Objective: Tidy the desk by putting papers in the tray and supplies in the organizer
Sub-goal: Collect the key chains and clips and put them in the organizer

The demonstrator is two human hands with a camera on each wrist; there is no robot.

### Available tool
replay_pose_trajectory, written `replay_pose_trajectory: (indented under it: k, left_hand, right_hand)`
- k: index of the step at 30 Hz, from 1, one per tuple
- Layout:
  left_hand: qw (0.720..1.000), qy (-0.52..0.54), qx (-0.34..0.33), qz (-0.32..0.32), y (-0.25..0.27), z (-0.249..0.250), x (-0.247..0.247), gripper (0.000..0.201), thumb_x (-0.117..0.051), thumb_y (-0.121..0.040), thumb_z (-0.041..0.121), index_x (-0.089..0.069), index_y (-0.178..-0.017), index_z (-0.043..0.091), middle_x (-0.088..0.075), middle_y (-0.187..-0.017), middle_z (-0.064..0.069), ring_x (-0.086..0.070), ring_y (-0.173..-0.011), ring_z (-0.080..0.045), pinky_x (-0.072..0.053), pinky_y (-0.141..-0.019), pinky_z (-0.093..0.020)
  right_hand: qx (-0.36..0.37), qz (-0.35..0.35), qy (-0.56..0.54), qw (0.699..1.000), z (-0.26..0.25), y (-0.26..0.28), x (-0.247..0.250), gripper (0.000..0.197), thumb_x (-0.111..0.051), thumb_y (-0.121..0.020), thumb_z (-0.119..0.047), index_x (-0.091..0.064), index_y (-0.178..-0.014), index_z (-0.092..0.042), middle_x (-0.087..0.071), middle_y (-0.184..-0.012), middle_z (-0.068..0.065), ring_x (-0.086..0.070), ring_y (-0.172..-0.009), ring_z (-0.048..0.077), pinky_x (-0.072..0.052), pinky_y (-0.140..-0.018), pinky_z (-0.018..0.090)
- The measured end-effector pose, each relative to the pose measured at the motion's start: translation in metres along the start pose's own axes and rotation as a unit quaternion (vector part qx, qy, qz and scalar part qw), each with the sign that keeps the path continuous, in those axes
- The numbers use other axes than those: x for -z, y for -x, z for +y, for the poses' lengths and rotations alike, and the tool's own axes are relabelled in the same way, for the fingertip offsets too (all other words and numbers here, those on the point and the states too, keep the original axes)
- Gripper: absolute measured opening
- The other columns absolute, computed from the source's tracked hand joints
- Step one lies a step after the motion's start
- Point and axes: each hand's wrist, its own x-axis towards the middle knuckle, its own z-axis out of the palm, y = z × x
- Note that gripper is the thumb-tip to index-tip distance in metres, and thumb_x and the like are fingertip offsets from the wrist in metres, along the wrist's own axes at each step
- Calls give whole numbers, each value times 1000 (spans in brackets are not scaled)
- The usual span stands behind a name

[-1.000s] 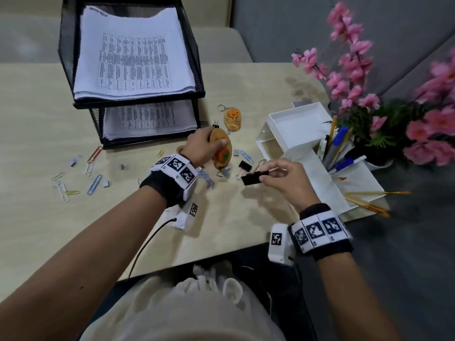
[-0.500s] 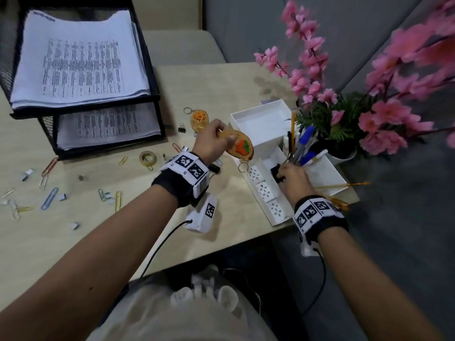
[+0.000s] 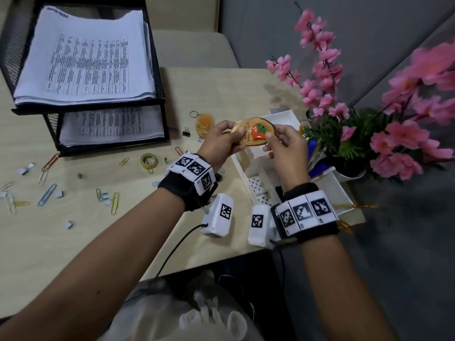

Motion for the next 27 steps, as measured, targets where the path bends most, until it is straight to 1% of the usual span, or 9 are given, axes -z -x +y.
replay_pose_trajectory:
  k: [2,5,8,10,11,14,17,21,27]
  left_hand:
    - [1000,-29,0,-6,-5,4,1,23,-51,-94,11,-48,-72,15,-58,-75,-3,-59,-59,-6,-51,-54,-12]
    - [986,-161,-2,32,-24,8,14,25,-55,-93,21,-46,-69,19,-55,-72,3,-55,-63,-9,-43,-58,-19]
    - [937,-336,-16,99,-56,8,33,26,-60,-87,22,-51,-63,21,-57,-73,-2,-63,-82,-31,-44,-66,-28]
    - [872,-471,2,132,-72,7,42,11,-56,-87,17,-66,-87,14,-63,-104,-13,-59,-105,-33,-46,-83,-31]
    - [844,-519,6,134,-82,4,47,22,-52,-88,14,-64,-106,11,-56,-120,-18,-55,-113,-35,-44,-91,-32]
    - [791,-602,29,102,-106,-5,51,46,-47,-91,13,-44,-137,20,-29,-145,-17,-39,-129,-40,-36,-106,-39]
    - [735,-675,41,45,-124,-18,52,59,-44,-92,12,-27,-146,29,-9,-157,-12,-24,-141,-39,-27,-114,-45]
    - [704,-707,72,16,-130,-18,52,41,-56,-77,13,-49,-117,21,-38,-136,-14,-42,-121,-43,-40,-96,-52]
    - [717,-687,101,65,-114,-19,56,76,-76,-71,27,-38,-133,8,-32,-140,-19,-50,-118,-39,-45,-92,-44]
  right_hand:
    - [26,8,15,1000,-7,-16,-3,12,-55,-90,-6,-61,-100,-5,-58,-71,-3,-52,-55,2,-43,-48,11]
    - [64,36,68,995,-13,-40,2,9,-57,-88,-7,-62,-96,-8,-65,-86,7,-56,-75,12,-50,-69,26]
    - [98,30,189,977,-14,-65,9,16,-54,-89,-7,-61,-103,-3,-64,-107,12,-55,-95,16,-46,-90,30]
    - [90,-49,264,959,-11,-78,10,19,-51,-91,-6,-60,-107,-3,-60,-106,8,-53,-100,18,-43,-90,28]
    - [73,-100,288,950,-10,-83,10,19,-50,-92,-6,-59,-108,-3,-56,-104,5,-51,-100,17,-42,-87,25]
    - [19,-209,310,927,-4,-91,5,23,-47,-94,-7,-57,-114,-3,-49,-104,4,-52,-107,22,-47,-92,33]
    - [-4,-216,327,920,5,-91,0,29,-50,-91,-6,-55,-120,-7,-56,-116,11,-54,-115,30,-48,-96,40]
    - [16,-222,361,906,16,-87,-3,45,-59,-88,-8,-48,-132,-11,-50,-135,11,-50,-122,29,-42,-105,38]
    - [36,-232,383,893,22,-75,-4,45,-57,-87,-5,-49,-131,-14,-41,-136,12,-44,-126,28,-34,-107,30]
